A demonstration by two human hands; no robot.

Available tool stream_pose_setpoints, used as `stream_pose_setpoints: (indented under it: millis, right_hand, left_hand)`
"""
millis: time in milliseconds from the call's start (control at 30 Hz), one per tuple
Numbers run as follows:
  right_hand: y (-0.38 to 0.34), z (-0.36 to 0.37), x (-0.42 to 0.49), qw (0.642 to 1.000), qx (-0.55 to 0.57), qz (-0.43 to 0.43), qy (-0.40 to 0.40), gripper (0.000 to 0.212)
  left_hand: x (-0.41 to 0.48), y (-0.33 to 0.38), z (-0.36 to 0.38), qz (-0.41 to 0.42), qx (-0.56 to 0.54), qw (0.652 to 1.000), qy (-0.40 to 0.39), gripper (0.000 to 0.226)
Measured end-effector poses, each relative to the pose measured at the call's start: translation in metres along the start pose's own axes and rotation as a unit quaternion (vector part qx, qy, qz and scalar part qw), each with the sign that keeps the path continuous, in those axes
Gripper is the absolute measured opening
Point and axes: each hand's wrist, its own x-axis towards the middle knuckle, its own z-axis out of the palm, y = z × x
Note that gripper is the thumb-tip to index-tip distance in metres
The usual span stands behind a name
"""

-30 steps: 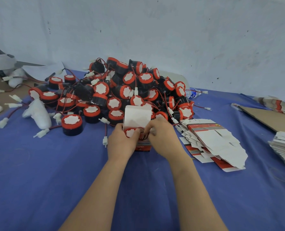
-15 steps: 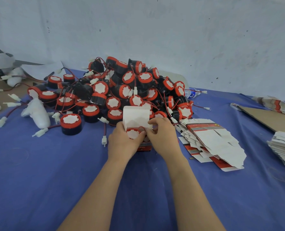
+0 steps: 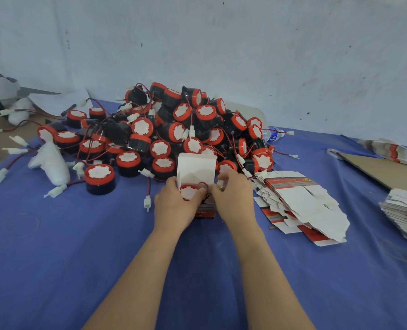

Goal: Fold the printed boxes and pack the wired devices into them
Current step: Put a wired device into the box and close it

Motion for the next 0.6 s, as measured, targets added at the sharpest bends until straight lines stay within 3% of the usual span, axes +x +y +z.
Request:
stream_pose_setpoints:
  millis: [167, 333, 467, 600]
  right_hand:
    - [-0.0024, -0.0015, -0.0024, 0.997, 0.059, -0.057, -0.010, 0.033]
    - [-0.0010, -0.0016, -0.0039, 0.995, 0.046, -0.091, -0.020, 0.025]
    - [0.0030, -0.0005, -0.0030, 0.994, -0.031, -0.092, -0.057, 0.020]
    - [0.0028, -0.0017, -0.0022, 0.989, -0.073, -0.088, -0.097, 0.024]
  left_hand:
    - [0.0011, -0.0013, 0.0000, -0.004, -0.003, 1.000, 0.012, 0.040]
    - [0.0006, -0.0001, -0.0001, -0.011, -0.004, 1.000, 0.012, 0.049]
    - [-0.0008, 0.0007, 0.0003, -0.015, 0.005, 1.000, 0.002, 0.057]
    - [-0.0015, 0.0010, 0.0003, -0.002, 0.010, 1.000, 0.006, 0.045]
